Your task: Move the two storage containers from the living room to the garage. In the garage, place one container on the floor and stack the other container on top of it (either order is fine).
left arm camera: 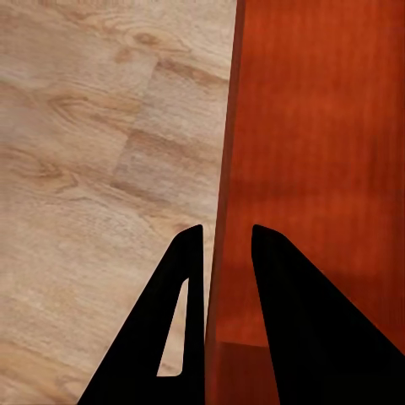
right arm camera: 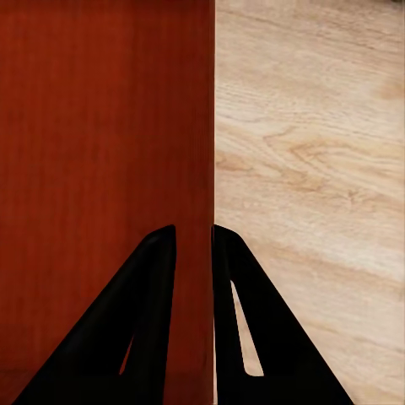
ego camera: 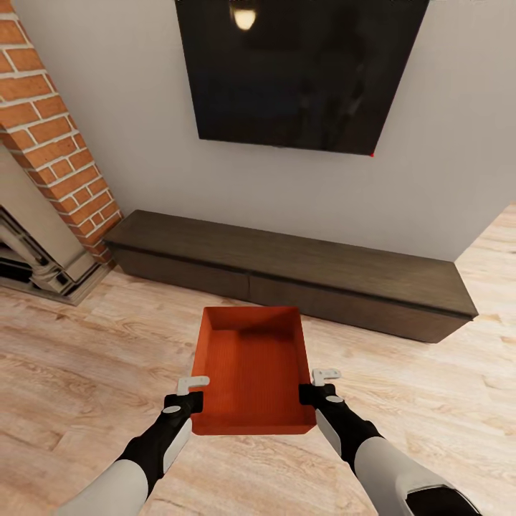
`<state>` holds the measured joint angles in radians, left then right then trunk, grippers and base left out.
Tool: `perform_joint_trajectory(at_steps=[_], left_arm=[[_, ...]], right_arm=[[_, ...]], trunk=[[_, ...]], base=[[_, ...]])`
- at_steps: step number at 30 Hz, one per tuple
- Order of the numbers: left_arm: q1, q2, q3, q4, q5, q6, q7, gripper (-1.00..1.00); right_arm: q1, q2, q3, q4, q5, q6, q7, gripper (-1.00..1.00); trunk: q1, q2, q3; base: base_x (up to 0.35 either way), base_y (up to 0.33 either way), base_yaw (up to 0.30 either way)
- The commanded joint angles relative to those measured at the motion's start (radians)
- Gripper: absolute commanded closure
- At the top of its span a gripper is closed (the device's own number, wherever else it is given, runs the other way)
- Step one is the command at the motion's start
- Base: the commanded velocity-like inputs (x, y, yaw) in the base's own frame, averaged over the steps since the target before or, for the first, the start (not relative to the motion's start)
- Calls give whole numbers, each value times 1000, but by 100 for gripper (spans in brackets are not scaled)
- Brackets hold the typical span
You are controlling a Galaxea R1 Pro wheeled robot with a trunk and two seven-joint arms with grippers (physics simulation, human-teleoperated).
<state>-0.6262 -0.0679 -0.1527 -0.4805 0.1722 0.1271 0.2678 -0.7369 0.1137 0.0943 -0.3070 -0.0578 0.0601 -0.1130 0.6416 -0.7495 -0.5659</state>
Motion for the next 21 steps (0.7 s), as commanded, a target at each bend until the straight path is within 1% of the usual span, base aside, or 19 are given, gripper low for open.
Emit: perform_joint_trajectory(at_steps=[1, 21], left_arm=[[0, 2, -11, 10, 15, 6, 15, 100], [0, 6, -11, 9, 15, 6, 15, 100]], right_arm=[[-1, -2, 5, -6, 8, 6, -6, 100], [-1, -2, 5, -6, 9, 6, -6, 100]], trunk=[[-4, 6, 2], [-80, 146, 65]], base=[[0, 0, 0], [0, 0, 0]])
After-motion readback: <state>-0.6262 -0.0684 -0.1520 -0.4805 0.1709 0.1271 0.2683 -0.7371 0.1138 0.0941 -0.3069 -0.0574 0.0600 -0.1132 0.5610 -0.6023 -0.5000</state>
